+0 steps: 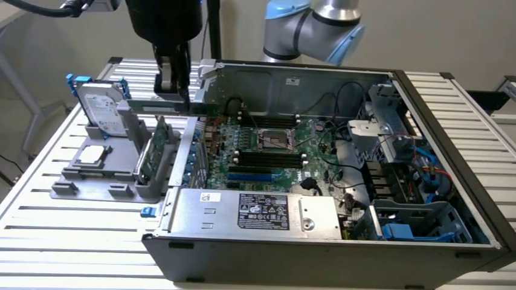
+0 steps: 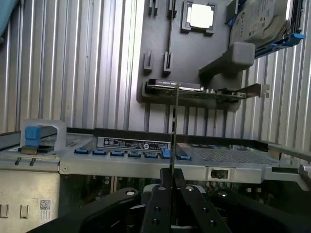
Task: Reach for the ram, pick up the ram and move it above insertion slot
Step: 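Pick up the ram and move it above insertion slot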
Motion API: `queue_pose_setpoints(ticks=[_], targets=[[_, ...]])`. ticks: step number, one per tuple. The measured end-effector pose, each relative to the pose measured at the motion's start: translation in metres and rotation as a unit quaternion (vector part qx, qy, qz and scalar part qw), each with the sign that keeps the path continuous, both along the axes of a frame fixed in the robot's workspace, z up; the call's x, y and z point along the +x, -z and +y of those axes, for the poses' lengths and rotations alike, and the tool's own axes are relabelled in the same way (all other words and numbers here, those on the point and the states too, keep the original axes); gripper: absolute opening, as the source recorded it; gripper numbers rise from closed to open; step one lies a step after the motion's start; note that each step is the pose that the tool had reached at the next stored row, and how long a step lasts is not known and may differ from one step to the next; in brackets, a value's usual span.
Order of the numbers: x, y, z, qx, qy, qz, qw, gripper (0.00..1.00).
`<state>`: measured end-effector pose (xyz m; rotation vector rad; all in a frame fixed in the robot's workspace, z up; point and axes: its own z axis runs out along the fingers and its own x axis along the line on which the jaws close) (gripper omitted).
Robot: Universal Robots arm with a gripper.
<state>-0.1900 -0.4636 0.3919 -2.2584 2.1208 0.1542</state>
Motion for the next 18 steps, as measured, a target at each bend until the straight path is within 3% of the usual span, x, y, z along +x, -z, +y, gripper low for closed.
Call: queue_pose_setpoints(ticks=[7,18], targets=[[0.032,0.0000,0.0015,0.0021,0.000,0.0002,1.0000,0.13],[0.082,0.0006,0.0050,0.0026,0.000,0.0005,1.0000,0.13]])
